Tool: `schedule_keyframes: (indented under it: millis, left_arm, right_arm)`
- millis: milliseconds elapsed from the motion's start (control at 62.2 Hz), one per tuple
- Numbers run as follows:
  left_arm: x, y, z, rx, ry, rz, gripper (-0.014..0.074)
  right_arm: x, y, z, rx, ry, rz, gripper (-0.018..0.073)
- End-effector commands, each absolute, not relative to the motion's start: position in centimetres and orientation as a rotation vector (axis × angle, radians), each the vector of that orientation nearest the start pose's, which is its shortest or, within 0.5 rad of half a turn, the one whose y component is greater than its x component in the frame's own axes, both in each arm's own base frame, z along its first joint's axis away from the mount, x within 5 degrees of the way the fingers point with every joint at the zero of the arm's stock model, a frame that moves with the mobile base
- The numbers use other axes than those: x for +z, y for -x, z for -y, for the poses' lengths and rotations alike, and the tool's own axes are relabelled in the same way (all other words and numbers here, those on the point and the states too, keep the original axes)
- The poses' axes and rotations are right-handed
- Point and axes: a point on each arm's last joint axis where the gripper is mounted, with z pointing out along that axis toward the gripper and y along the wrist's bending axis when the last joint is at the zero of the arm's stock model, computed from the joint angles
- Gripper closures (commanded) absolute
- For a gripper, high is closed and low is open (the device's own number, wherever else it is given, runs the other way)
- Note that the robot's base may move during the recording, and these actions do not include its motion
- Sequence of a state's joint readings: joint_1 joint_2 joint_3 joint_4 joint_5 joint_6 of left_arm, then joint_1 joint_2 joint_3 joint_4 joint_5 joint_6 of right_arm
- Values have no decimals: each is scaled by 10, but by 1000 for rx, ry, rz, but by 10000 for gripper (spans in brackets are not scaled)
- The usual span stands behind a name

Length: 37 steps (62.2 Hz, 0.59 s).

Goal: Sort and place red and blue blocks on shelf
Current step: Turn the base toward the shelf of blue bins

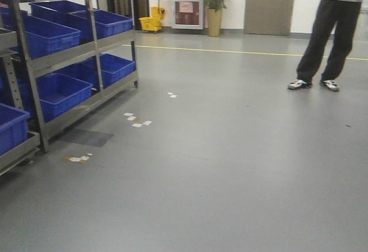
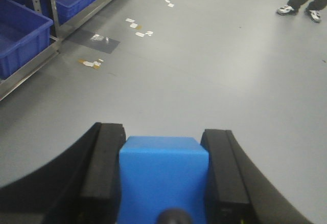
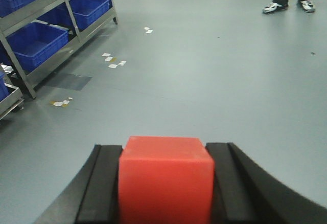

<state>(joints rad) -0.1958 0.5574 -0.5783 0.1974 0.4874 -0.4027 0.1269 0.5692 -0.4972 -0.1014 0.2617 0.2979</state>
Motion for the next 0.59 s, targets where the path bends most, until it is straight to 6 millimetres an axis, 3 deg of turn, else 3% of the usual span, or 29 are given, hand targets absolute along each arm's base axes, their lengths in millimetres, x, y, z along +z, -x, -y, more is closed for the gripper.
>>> schedule_keyframes:
  millis: [0,578]
  left_arm:
    - [338,-113,15,-222,84,-1833,461]
    - [338,-113,15,-222,84,-1833,461]
  right_arm:
    - [330,-122,-13,208,-64,-1698,503]
    - [330,-122,-13,208,-64,-1698,503]
